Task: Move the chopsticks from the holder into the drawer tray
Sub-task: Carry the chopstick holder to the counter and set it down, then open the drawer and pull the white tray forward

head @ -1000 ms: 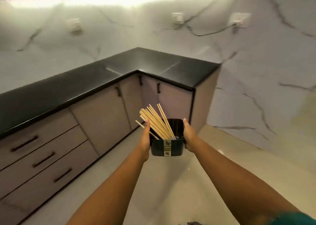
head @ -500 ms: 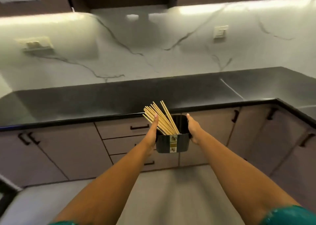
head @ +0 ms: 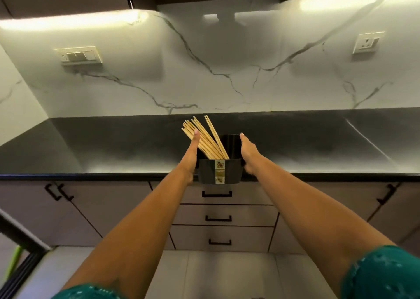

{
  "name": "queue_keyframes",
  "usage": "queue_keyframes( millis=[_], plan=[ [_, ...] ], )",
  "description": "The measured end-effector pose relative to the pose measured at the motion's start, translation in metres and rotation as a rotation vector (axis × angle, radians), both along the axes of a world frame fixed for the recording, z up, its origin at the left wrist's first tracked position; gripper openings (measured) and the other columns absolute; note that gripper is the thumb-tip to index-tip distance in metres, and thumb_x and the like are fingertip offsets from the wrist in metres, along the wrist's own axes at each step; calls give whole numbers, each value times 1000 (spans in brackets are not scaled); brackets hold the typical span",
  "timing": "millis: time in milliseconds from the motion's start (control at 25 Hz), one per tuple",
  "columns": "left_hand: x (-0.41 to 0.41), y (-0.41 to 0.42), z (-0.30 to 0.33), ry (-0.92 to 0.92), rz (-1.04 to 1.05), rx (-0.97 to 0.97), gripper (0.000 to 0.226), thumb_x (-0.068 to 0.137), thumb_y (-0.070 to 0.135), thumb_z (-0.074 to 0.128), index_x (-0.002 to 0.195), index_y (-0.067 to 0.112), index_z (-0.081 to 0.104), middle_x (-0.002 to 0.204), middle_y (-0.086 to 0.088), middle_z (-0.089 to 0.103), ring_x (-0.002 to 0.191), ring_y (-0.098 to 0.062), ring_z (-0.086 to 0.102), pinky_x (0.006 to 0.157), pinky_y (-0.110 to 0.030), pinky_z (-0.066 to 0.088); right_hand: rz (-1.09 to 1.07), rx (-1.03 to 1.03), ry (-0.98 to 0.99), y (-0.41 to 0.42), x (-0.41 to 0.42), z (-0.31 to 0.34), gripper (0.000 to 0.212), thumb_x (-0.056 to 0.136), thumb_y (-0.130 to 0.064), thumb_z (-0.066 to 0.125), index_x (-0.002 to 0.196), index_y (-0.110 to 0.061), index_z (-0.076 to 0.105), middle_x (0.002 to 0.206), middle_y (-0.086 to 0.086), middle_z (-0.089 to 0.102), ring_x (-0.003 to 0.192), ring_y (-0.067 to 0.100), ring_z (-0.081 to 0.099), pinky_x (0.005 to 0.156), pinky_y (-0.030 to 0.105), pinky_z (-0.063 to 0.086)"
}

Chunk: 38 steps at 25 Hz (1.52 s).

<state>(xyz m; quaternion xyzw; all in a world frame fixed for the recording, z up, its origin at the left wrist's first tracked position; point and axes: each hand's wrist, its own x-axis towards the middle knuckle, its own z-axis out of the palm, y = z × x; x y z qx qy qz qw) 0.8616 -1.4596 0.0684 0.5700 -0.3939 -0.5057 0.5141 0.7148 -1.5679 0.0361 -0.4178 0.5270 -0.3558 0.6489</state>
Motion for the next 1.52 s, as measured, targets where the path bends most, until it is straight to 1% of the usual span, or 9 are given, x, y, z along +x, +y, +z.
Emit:
queue_keyframes(
  millis=[280,440,960,1080,1160,1280,1360,1440,1520],
  plan=[
    [61,-130,-12,29,-29,60,89,72,86,34,136,27,52,137,-6,56,127,-25,49,113,-48,29,-50,10,47,-123,57,-5,73,90,-65,30,147,-20,35,149,8,44,135,28,42,114,49,31],
    [83,-192,-24,113,-98,134,81,81,79,32,132,21,55,119,-3,65,105,-19,61,99,-41,43,-92,31,59,-185,76,-25,79,86,-67,32,149,-20,30,153,6,37,139,28,36,116,49,27],
    [103,-265,-69,79,-72,215,92,72,85,35,140,25,46,142,-5,51,133,-26,44,113,-51,28,-74,61,85,-243,92,-64,64,98,-54,26,151,-18,26,157,5,29,144,26,27,116,42,18],
    [97,-244,-83,-277,93,198,105,73,82,40,152,15,19,157,-8,26,145,-28,22,116,-47,20,-351,-224,282,-221,89,-64,50,99,-46,34,135,-14,44,135,7,46,126,24,44,107,41,35],
    [87,-203,-111,-622,254,12,86,85,68,42,145,7,30,145,-11,38,134,-23,33,106,-34,31,-506,-489,423,-185,81,-75,29,97,-33,42,108,-10,55,103,3,53,100,18,52,89,37,45],
    [59,-141,-162,-757,137,-266,41,91,45,46,118,14,47,113,-6,48,101,-10,43,81,-20,42,-197,-903,539,-107,72,-105,26,98,-22,45,75,-14,54,70,-1,51,62,11,48,59,24,41],
    [41,-109,-197,-701,-142,-194,29,90,37,45,111,17,49,105,-7,52,91,-12,47,78,-23,45,145,-1063,702,-61,67,-141,34,96,-24,47,64,-17,54,58,-3,52,51,10,47,52,23,42],
    [38,-95,-229,-712,-274,-44,32,89,35,42,107,12,54,102,-11,57,89,-15,50,77,-27,43,348,-1005,868,-34,64,-180,36,95,-30,44,66,-16,59,61,2,59,53,16,54,54,32,51],
    [52,-102,-252,-905,-379,80,32,93,28,43,116,9,54,113,-15,59,97,-24,55,79,-32,44,459,-702,1020,-31,61,-209,32,95,-31,41,90,-11,66,88,9,68,79,24,65,74,41,56]
  ],
)
